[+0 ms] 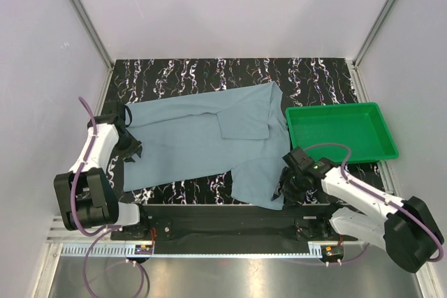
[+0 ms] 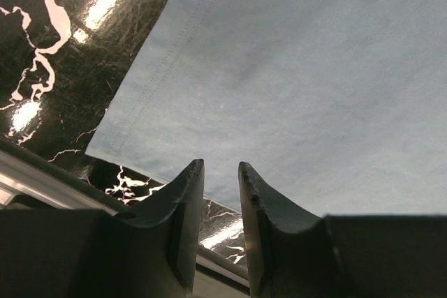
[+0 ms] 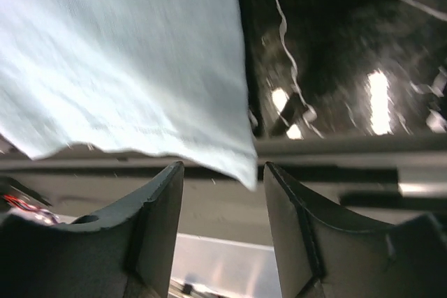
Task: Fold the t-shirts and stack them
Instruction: Fold the tshirt
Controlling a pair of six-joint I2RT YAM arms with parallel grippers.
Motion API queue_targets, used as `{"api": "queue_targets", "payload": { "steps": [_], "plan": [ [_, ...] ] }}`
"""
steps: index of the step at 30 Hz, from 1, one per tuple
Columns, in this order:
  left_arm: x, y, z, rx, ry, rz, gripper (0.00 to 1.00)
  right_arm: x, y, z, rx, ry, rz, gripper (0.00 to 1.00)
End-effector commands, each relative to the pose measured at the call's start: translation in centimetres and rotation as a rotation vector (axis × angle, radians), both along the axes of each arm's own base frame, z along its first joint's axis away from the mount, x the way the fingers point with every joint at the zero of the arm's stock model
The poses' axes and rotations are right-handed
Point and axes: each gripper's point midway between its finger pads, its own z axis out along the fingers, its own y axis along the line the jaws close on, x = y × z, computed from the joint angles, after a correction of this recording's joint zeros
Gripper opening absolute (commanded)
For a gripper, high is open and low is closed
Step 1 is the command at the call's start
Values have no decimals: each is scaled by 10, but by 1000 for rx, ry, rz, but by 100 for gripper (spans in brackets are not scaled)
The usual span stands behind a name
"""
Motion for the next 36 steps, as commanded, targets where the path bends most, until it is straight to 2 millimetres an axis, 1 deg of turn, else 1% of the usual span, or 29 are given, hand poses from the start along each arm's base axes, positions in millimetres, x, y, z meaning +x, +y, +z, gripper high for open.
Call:
{"api": "queue_targets", "payload": {
  "steps": [1, 2, 3, 6, 7, 9, 10, 11, 12, 13, 14, 15, 17, 19, 20, 21, 22, 23, 24, 26, 28, 30, 32, 34, 36],
  "plan": [
    [9, 0, 5, -3, -68, -21, 32, 24, 12, -6, 32, -79, -70, 56],
    [11, 0, 5, -4, -77, -22, 32, 25, 11, -8, 27, -79, -77, 54],
    [11, -1, 4, -8, -75, -21, 32, 25, 11, -12, 19, -67, -81, 50],
    [5, -6, 5, -31, -70, -30, 32, 17, 10, -19, 5, -11, -89, 49],
    [3, -8, 5, -33, -68, -28, 32, 15, 11, -18, 16, 0, -101, 48],
    [-1, -16, 8, -43, -73, -46, 32, 13, 11, -14, 21, 5, -117, 37],
    [-4, -20, 7, -53, -68, -54, 32, 12, 9, -12, 12, 8, -130, 29],
    [-5, -28, 7, -75, -70, -73, 32, 11, 8, -12, 7, 15, -133, 29],
    [-6, -31, 10, -79, -85, -85, 32, 5, 4, -13, -5, 36, -134, 32],
    [-7, -33, 11, -79, -91, -91, 32, 3, 2, -13, -15, 40, -133, 38],
    [-7, -33, 12, -72, -103, -100, 32, 2, 0, -13, -21, 40, -130, 50],
    [-6, -33, 16, -67, -126, -104, 32, 3, 1, -10, -7, 26, -129, 52],
    [-1, -33, 21, -69, -150, -100, 32, 7, 2, -8, 0, -4, -113, 51],
    [3, -33, 24, -70, -162, -111, 32, 3, 0, -9, -5, 1, -75, 51],
    [-1, -30, 26, -52, -139, -102, 32, 1, -1, -10, -10, 13, -71, 48],
    [0, -26, 32, -33, -142, -103, 31, -9, -1, -14, -1, 50, -71, 45],
    [2, -26, 36, -29, -158, -105, 31, -8, 2, -10, 21, 44, -75, 42],
    [-2, -20, 38, 4, -153, -86, 31, -10, 1, -11, 27, 42, -79, 39],
    [-4, -17, 38, 15, -158, -76, 31, -7, 3, -7, 49, 18, -93, 38],
    [-5, -15, 40, 12, -162, -70, 31, -9, 0, -6, 55, 8, -103, 38],
    [-8, -14, 40, 16, -144, -68, 32, -11, 1, -6, 63, 17, -118, 42],
    [-8, -15, 39, 8, -147, -66, 31, -14, 1, -7, 58, 32, -103, 44],
    [-7, -16, 37, 0, -157, -61, 31, -14, 1, -7, 52, 40, -94, 44],
    [-5, -17, 35, -8, -159, -56, 31, -15, 0, -9, 42, 51, -93, 40],
    [-6, -18, 29, -20, -147, -55, 31, -14, 2, -11, 43, 60, -105, 40]
  ]
}}
